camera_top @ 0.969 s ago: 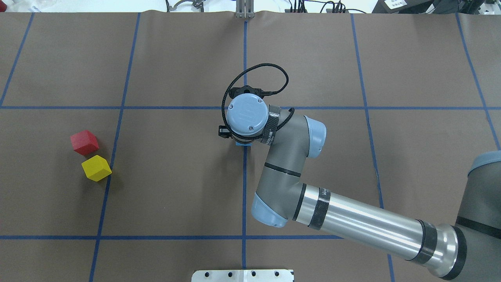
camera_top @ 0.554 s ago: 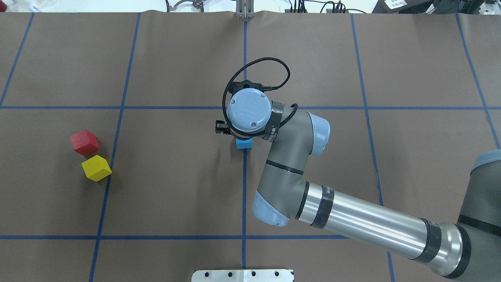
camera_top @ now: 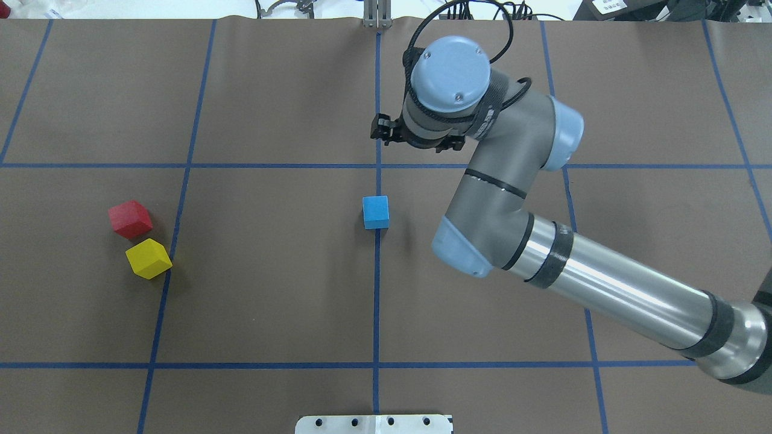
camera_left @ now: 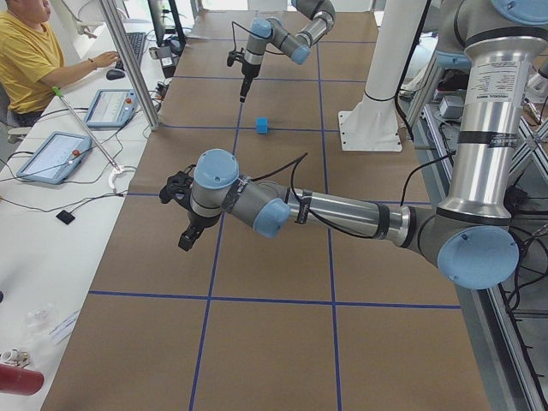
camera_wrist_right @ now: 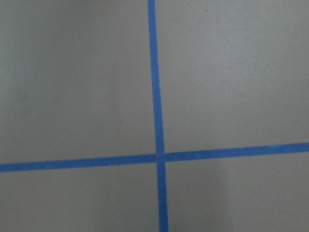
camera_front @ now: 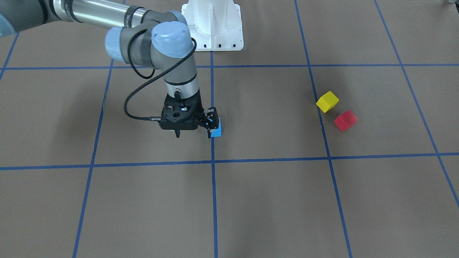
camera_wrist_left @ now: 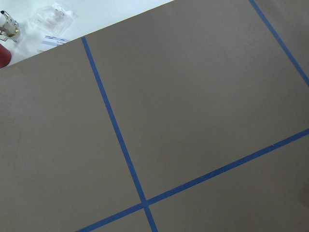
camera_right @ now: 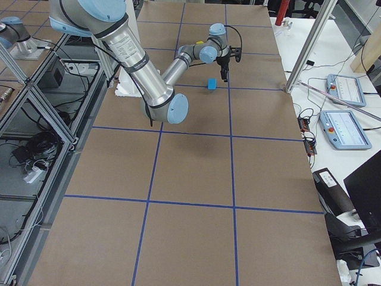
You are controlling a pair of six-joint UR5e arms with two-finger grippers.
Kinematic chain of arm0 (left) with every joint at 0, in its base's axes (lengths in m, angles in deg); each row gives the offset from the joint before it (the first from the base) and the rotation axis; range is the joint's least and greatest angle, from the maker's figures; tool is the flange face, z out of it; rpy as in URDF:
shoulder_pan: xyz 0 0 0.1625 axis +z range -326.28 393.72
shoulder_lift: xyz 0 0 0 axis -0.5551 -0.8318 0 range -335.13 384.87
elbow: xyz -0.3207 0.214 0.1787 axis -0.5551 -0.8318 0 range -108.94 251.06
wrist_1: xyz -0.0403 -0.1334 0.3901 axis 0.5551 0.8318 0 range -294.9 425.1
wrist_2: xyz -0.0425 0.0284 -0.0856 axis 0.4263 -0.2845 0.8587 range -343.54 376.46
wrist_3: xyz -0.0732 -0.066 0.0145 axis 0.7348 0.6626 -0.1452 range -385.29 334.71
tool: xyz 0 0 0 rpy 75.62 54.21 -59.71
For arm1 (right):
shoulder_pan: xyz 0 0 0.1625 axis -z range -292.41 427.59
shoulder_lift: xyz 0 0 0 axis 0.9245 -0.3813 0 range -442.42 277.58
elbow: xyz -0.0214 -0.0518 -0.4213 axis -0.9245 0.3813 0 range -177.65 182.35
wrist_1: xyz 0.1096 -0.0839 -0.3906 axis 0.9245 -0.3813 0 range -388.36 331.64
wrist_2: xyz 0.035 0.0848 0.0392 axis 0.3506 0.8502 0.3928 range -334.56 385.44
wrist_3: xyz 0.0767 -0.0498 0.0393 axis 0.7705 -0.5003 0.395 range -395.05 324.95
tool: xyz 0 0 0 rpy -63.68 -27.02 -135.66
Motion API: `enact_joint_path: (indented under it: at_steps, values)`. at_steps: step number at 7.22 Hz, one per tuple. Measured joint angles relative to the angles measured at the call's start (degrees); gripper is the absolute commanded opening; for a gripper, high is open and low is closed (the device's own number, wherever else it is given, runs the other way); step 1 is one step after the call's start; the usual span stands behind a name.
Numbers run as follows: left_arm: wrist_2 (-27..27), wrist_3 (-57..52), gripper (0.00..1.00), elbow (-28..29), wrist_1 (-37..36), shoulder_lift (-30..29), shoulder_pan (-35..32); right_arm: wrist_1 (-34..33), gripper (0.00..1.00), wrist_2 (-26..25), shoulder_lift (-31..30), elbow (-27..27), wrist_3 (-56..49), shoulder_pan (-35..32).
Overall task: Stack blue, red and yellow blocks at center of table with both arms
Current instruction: 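Release the blue cube and raise the right arm while the left reaches out, then lower the left gripper onto the red cube and close it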
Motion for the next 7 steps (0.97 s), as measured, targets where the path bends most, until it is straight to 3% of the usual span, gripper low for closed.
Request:
enact_joint_path:
  at_steps: [3,5,7]
  values:
    - [-4.03,24.97,1.0,-1.34,15.39,-1.94,13.88,-3.92,1.0,9.75,-9.49,-8.65,-17.25,-13.38]
    - [-9.12,28.89,1.0,-3.96,19.35,-1.81,23.58,-3.72,1.0,15.5,-16.9,-10.85,-32.08,-21.5]
    - [-10.44,27.95,1.0,-5.92,21.46,0.2,30.3,-1.23,1.0,19.48,-26.28,-12.63,-46.68,-28.45]
